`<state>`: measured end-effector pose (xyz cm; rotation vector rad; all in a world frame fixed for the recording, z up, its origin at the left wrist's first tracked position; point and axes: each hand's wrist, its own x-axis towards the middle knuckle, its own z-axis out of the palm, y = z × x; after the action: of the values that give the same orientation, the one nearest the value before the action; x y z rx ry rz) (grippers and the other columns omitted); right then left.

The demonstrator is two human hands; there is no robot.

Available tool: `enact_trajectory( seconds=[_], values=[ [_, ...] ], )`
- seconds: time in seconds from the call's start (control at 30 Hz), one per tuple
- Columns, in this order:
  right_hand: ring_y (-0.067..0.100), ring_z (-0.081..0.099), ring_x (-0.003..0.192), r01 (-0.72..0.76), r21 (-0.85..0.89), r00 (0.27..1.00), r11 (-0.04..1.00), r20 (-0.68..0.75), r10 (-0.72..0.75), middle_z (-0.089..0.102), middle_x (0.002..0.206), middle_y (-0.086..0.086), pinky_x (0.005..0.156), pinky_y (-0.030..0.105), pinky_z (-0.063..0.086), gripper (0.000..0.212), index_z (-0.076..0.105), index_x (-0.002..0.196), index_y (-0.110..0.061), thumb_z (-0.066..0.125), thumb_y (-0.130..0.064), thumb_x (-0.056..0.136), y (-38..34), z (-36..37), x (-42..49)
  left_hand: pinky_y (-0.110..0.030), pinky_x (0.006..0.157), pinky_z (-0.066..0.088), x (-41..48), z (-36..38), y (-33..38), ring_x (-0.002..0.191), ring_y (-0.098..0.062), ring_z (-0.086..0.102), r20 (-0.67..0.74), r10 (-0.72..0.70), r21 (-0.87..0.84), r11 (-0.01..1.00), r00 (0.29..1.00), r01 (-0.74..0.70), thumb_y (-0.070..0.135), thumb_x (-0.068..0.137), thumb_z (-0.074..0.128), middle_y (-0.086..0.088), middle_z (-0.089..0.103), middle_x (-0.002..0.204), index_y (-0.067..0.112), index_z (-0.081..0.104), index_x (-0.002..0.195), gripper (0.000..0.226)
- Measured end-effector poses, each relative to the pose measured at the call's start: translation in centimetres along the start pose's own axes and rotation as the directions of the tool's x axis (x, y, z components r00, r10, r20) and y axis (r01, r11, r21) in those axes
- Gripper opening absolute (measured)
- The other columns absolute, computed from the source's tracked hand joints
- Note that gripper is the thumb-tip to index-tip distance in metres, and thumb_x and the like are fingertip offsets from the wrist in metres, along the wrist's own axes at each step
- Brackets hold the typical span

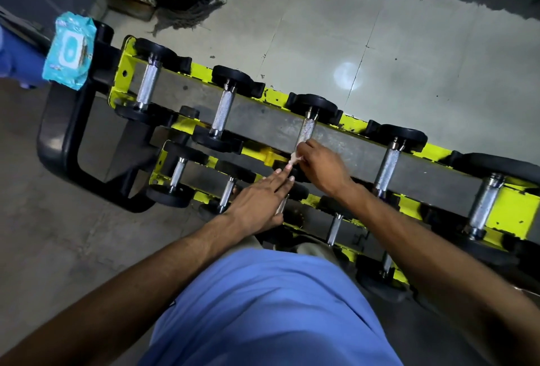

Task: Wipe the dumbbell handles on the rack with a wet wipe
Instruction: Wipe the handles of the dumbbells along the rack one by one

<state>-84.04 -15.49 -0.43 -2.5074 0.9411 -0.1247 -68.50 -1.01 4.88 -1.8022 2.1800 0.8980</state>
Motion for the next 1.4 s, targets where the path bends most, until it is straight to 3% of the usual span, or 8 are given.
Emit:
enact_trajectory(
  seconds=[0.2,0.37,0.57,0.77,0.87,1.1,1.27,1.4],
  values=[
    [0.005,0.061,0.071,-0.466,0.599,0.796,0.652,-0.039,0.605,0.066,0.082,-0.007,0.060,0.016,0.046,0.016,0.063,0.095,-0.016,0.074,-0.016,0.085,-1.2,2.1,-1.0,-0.036,0.129,0.016,-0.3,-0.3,-0.6,0.162,-0.023,0.005,0.027,0.020,-0.003,1.000,0.999,-0.020,0.034,0.096,0.062,-0.010,-0.013,0.175,0.011,0.009,0.168,0.092],
    [0.010,0.062,0.069,-0.552,0.740,0.660,0.385,0.106,0.744,0.069,0.078,-0.006,0.066,0.026,0.050,0.013,0.070,0.086,-0.020,0.064,-0.011,0.093,-0.8,3.1,0.1,-0.033,0.127,0.013,-0.3,-0.8,-0.9,0.162,-0.021,0.005,0.035,0.038,-0.006,0.999,0.999,-0.038,0.032,0.097,0.061,-0.008,-0.015,0.174,0.012,0.008,0.168,0.091],
    [0.027,0.072,0.065,-0.323,0.875,0.527,-0.361,0.484,0.699,0.073,0.082,0.017,0.060,0.033,0.057,0.029,0.058,0.102,-0.002,0.035,0.010,0.089,1.4,0.5,7.7,-0.035,0.129,0.013,-0.2,-1.1,-1.2,0.162,-0.020,0.003,0.036,0.038,-0.002,0.999,0.999,-0.038,0.035,0.098,0.061,-0.008,-0.016,0.174,0.012,0.007,0.168,0.092],
    [0.025,0.075,0.091,-0.321,0.826,0.610,-0.463,0.555,0.566,0.075,0.109,0.013,0.064,0.027,0.054,0.031,0.051,0.126,-0.010,0.041,-0.003,0.097,2.0,1.7,6.5,-0.032,0.127,0.014,-0.2,-0.8,-0.9,0.162,-0.020,0.004,0.039,0.050,0.007,0.999,0.998,-0.050,0.036,0.098,0.062,-0.008,-0.016,0.174,0.012,0.006,0.168,0.093],
    [0.022,0.074,0.083,-0.338,0.786,0.541,-0.517,0.612,0.577,0.077,0.097,0.014,0.063,0.025,0.045,0.039,0.054,0.127,-0.009,0.037,-0.005,0.092,2.5,1.5,7.5,-0.031,0.127,0.013,-0.2,-1.0,-1.0,0.162,-0.020,0.004,0.054,0.054,-0.003,0.999,0.997,-0.054,0.034,0.098,0.060,-0.008,-0.016,0.174,0.012,0.007,0.168,0.090],
    [0.040,0.068,0.096,0.078,0.764,0.464,-0.641,0.541,0.701,0.066,0.108,0.025,0.068,0.037,0.062,0.018,0.057,0.103,-0.002,0.042,0.008,0.099,0.5,2.6,7.7,-0.033,0.127,0.012,0.0,-0.7,-1.5,0.162,-0.022,0.007,0.054,0.048,0.015,0.999,0.997,-0.049,0.033,0.099,0.059,-0.009,-0.013,0.175,0.013,0.010,0.168,0.087],
    [0.034,0.070,0.085,0.066,0.802,0.481,-0.594,0.495,0.723,0.071,0.098,0.022,0.067,0.033,0.059,0.022,0.057,0.108,-0.004,0.041,0.009,0.098,0.7,2.3,7.9,-0.039,0.131,0.016,0.2,-0.6,-1.7,0.162,-0.020,0.006,0.055,0.042,0.006,0.999,0.998,-0.043,0.033,0.101,0.056,-0.007,-0.014,0.174,0.014,0.009,0.168,0.085],
    [0.025,0.067,0.086,0.027,0.920,0.309,-0.392,0.365,0.878,0.069,0.102,0.015,0.071,0.027,0.055,0.027,0.060,0.122,0.005,0.054,0.007,0.095,0.0,3.1,8.3,-0.040,0.131,0.018,0.1,-0.5,-1.8,0.162,-0.022,0.008,0.067,0.050,0.018,0.999,0.997,-0.051,0.033,0.100,0.058,-0.008,-0.012,0.175,0.014,0.010,0.168,0.085]
  ],
)
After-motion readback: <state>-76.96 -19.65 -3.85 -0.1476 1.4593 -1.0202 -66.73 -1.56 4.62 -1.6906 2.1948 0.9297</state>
